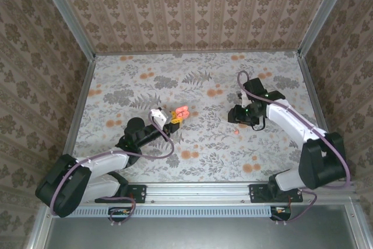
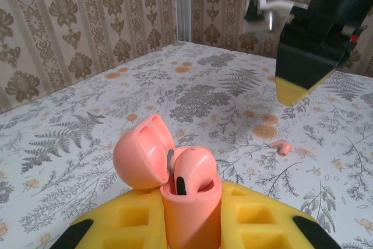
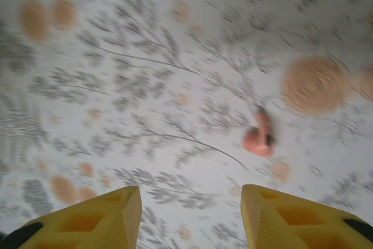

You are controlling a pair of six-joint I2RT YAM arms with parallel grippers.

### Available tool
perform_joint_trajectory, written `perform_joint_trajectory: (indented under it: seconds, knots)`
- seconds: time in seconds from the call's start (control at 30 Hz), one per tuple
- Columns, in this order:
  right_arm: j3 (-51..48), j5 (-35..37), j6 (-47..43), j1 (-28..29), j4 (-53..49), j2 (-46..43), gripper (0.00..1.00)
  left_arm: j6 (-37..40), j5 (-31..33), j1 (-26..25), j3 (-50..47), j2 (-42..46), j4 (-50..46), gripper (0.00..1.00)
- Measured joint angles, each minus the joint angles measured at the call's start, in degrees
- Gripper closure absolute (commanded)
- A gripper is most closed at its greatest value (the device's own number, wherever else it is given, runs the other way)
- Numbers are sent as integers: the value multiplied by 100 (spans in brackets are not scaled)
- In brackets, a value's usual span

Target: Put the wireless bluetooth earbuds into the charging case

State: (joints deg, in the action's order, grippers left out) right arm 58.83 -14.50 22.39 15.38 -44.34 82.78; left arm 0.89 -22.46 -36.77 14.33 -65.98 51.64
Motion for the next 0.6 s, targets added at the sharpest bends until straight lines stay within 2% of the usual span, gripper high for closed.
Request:
perform_joint_trajectory:
  seconds: [0.3,0.6]
  knots:
    - [535,339,-164,-2,-369,1346,52,190,44,0,-2,363,-348,85]
    - [715,354,-190,-2,-304,2074,54,328,48,0,-9,472,-634,85]
